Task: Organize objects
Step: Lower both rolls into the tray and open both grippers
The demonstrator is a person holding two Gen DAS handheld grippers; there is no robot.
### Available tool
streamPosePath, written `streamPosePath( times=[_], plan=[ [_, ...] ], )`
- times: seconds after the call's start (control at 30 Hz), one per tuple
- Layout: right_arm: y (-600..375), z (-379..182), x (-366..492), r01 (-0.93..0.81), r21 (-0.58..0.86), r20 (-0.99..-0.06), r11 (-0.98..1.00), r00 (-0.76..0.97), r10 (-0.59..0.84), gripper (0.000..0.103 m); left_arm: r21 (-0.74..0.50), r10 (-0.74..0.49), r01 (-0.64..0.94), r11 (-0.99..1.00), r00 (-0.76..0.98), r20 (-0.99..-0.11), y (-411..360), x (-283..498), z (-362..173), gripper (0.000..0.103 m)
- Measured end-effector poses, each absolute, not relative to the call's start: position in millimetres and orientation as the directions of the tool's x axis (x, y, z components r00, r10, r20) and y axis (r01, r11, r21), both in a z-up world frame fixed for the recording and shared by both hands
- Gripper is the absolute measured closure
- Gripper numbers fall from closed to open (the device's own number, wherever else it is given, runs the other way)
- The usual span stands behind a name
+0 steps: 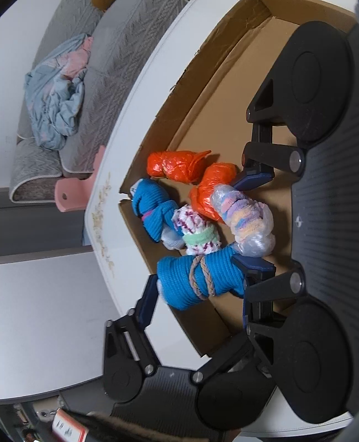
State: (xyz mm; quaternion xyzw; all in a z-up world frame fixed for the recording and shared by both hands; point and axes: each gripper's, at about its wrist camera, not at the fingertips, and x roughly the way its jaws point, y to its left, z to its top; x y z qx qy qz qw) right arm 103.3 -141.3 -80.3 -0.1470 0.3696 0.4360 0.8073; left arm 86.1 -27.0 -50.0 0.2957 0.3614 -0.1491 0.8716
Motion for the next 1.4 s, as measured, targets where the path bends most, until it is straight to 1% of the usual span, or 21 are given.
streamPosePath(
  times=[0.2, 0.63, 0.67, 0.77, 0.83, 0.97, 1.03, 1.1, 1.37, 1.4],
  plan=[
    [-136.0, -81.2, 109.1, -0.825, 0.088, -0.745, 0.558, 0.317, 0.587, 0.057, 0.404, -0.055, 0.513, 0.758, 0.667, -0.743, -24.0, 96.6, -49.8, 0.010],
    [-137.7, -78.3, 97.6, -0.829, 0.069, -0.742, 0.555, 0.330, 0.584, 0.057, 0.447, -0.026, 0.503, 0.740, 0.686, -0.728, -26.9, 89.3, -48.5, 0.007],
    [-137.8, -77.9, 97.9, -0.830, 0.068, -0.742, 0.554, 0.329, 0.584, 0.057, 0.451, -0.028, 0.507, 0.735, 0.687, -0.726, -27.5, 88.4, -47.0, 0.007],
    [-137.8, -76.4, 99.3, -0.834, 0.063, -0.744, 0.548, 0.326, 0.582, 0.056, 0.463, -0.032, 0.501, 0.732, 0.703, -0.710, -28.7, 87.8, -37.8, 0.001],
    [-138.0, -75.1, 99.4, -0.840, 0.060, -0.744, 0.539, 0.323, 0.585, 0.054, 0.453, -0.050, 0.503, 0.736, 0.708, -0.705, -28.0, 87.7, -29.5, 0.001],
    [-135.6, -74.2, 98.0, -0.852, 0.053, -0.751, 0.520, 0.310, 0.583, 0.054, 0.470, -0.032, 0.493, 0.732, 0.714, -0.699, -28.4, 86.7, -25.5, 0.001],
    [-133.7, -73.6, 96.1, -0.860, 0.047, -0.751, 0.508, 0.305, 0.586, 0.051, 0.470, -0.027, 0.497, 0.730, 0.708, -0.706, -27.7, 84.5, -26.0, 0.001],
    [-131.5, -73.4, 96.0, -0.862, 0.046, -0.757, 0.504, 0.300, 0.581, 0.050, 0.476, -0.016, 0.493, 0.728, 0.707, -0.707, -26.7, 82.9, -25.9, 0.001],
    [-122.9, -72.6, 91.4, -0.876, 0.020, -0.773, 0.481, 0.292, 0.564, 0.047, 0.451, -0.014, 0.470, 0.759, 0.704, -0.710, -17.0, 79.4, -20.1, 0.001],
    [-122.5, -72.0, 90.5, -0.876, 0.016, -0.772, 0.482, 0.296, 0.563, 0.045, 0.449, -0.014, 0.467, 0.762, 0.705, -0.709, -16.4, 79.0, -19.9, 0.001]
  ],
)
